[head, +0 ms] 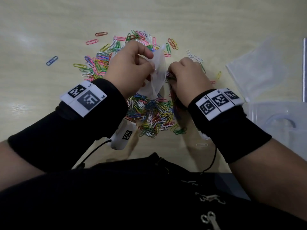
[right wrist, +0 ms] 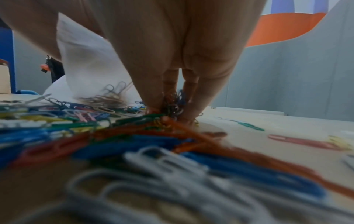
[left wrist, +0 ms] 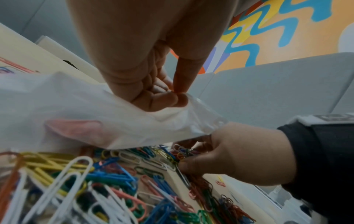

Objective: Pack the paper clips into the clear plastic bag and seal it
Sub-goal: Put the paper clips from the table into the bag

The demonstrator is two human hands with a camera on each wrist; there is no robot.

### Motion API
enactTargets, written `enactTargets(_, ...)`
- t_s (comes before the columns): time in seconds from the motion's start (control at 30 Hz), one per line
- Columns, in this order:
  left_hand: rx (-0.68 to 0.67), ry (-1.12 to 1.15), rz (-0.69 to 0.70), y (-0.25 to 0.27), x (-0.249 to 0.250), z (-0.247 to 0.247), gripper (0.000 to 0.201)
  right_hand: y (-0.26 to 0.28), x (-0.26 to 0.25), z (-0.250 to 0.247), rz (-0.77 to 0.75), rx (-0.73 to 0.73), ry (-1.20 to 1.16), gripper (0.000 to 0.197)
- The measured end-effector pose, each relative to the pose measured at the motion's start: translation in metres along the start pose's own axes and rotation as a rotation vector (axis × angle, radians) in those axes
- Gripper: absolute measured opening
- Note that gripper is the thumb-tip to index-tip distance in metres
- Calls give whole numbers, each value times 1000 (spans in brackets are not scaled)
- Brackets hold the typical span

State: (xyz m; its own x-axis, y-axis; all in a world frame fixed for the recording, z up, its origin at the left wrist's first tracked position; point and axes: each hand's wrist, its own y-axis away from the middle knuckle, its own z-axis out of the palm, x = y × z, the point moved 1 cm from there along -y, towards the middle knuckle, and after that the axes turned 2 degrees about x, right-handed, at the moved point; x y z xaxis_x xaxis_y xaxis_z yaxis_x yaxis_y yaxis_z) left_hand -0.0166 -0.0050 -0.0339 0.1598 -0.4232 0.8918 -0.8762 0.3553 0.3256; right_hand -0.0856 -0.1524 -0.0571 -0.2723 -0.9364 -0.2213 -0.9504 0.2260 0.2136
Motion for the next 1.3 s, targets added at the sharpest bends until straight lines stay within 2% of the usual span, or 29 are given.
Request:
enactTargets(0.17,-23,21,-3,0,-1,3,19,2,9,-8,74,-3,-108,24)
enactTargets(0.27,-47,47,-7,1,-1,4,17,6,15,-18,190,76,-289,20)
enactTargets(0.4,-62,56,-8,2,1,6,17,13,16,-32,384,68,-792,12)
enactTargets(0.53,-89,49,1,2,2,8,17,16,5,-41,457,-46,-1322,12)
enactTargets(0.6,-108,65,5,3,3,9,18,17,-3,-41,450,-125,-1416,10)
enactTargets(0.73,-132,149,24,5,5,9,22,15,-9,-34,488,-195,-1369,10)
enactTargets(0.87,-166,162,38,5,3,11,23,12,-9,-30,397,-139,-929,12)
enactTargets(0.9,-155,157,31,5,1,12,23,12,-11,-32,373,-148,-891,15)
enactTargets(1.0,-82,139,1,1,-5,11,25,13,-15,-41,368,-160,-1012,27)
enactTargets(1.1,-65,107,-13,-1,-7,9,24,15,-6,-45,325,-37,-908,22)
enactTargets(1.17,-70,84,-20,-2,-9,9,25,16,8,-44,343,16,-716,20)
enactTargets(1.23,-73,72,-25,-2,-12,10,26,18,25,-39,401,21,-411,32)
enactTargets(1.3,-73,65,-27,-1,-14,12,27,21,42,-31,481,18,-284,46)
